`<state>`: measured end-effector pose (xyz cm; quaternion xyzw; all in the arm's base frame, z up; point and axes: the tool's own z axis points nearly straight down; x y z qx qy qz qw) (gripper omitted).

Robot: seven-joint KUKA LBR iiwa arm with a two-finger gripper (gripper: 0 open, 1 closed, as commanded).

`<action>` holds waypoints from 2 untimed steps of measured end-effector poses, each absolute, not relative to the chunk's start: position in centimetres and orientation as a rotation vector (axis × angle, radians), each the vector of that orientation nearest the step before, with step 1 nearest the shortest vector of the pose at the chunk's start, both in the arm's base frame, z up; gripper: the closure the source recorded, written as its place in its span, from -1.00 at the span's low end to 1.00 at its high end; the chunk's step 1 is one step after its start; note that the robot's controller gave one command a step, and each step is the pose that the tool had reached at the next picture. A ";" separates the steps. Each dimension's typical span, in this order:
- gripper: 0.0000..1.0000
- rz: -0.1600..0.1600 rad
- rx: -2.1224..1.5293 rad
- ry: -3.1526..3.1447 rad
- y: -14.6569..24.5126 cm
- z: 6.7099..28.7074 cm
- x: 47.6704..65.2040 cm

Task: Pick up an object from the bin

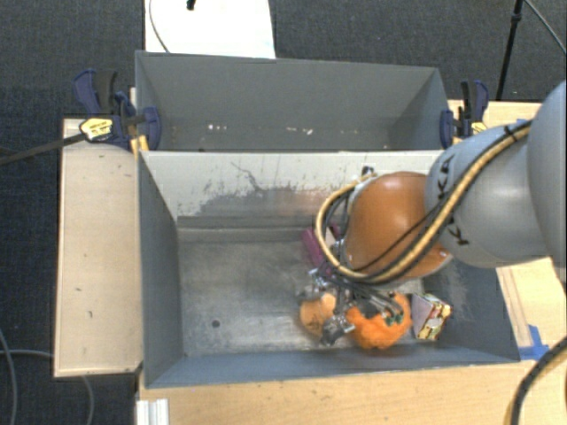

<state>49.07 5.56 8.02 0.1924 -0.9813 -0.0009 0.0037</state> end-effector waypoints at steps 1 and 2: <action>1.00 -0.003 0.602 -3.076 5.6 8.0 49.1; 1.00 -0.003 0.602 -3.077 5.5 8.3 49.0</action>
Offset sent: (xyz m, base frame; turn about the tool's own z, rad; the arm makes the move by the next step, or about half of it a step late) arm 0.0000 0.0002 0.0388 0.0000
